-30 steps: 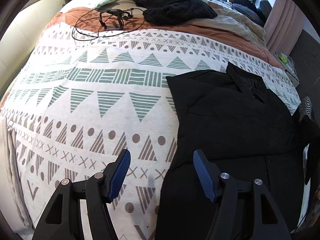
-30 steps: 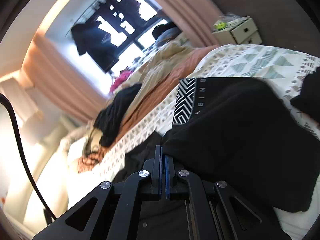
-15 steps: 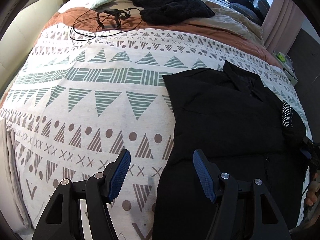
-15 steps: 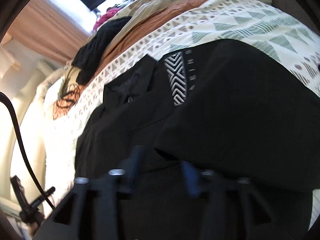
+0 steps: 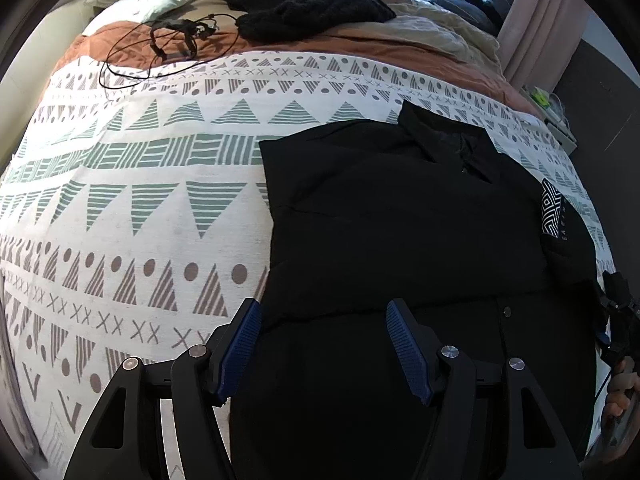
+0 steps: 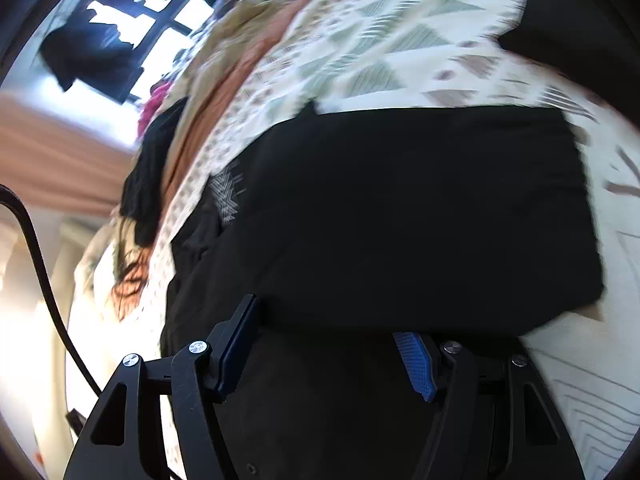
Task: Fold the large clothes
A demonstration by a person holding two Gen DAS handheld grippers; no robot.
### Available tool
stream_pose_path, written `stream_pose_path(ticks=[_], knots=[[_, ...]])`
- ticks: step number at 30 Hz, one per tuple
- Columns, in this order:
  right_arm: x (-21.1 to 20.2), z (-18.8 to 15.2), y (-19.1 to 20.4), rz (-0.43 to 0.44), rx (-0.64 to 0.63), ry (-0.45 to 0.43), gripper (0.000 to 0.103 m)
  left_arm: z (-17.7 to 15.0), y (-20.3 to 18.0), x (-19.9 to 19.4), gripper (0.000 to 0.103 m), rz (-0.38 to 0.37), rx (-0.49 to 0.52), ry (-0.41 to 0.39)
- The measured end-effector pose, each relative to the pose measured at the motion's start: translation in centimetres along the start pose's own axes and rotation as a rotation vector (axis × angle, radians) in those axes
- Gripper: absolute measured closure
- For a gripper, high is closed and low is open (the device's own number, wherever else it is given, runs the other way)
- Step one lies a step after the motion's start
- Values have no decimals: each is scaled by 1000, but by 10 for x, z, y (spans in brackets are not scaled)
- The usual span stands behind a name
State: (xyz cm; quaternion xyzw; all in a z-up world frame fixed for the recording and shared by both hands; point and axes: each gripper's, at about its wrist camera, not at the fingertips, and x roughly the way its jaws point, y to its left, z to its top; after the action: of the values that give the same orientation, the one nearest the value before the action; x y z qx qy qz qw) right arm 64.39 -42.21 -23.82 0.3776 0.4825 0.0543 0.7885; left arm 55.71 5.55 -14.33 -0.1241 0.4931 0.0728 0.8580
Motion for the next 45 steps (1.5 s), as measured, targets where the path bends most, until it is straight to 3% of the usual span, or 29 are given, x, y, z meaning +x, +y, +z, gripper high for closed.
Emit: stream_pose_path(ticks=[5,8,9,10,11,13,18,25,35,45], knots=[[-9,5,-31,-30,113,-47,37,0,-7,4,36,-1,12,2],[-17,12,-36,-115,103,-121,39,1,-6,5,36,-1,7,5],[-19,14,-39,-132,100,-151,55,1,-4,5,36,1,6,5],[-21,16,-39,-132,98,-163,81,1,-2,5,36,5,5,5],[-22,17,-39,-123,98,-171,90,1,-1,3,36,9,4,3],[-33,19,-38,-94,88,-216,96,2,4,1,36,15,-1,-1],[-50,20,3,-46,-29,-336,98,1,20,-11,36,39,-11,-7],[-50,4,75,111,-189,-386,98,3,53,-35,36,81,-29,-36],[-7,-36,147,207,-304,-302,98,0,106,-61,36,126,-82,-56],[38,-115,229,301,-540,-159,98,-9,155,-64,36,156,-161,-50]])
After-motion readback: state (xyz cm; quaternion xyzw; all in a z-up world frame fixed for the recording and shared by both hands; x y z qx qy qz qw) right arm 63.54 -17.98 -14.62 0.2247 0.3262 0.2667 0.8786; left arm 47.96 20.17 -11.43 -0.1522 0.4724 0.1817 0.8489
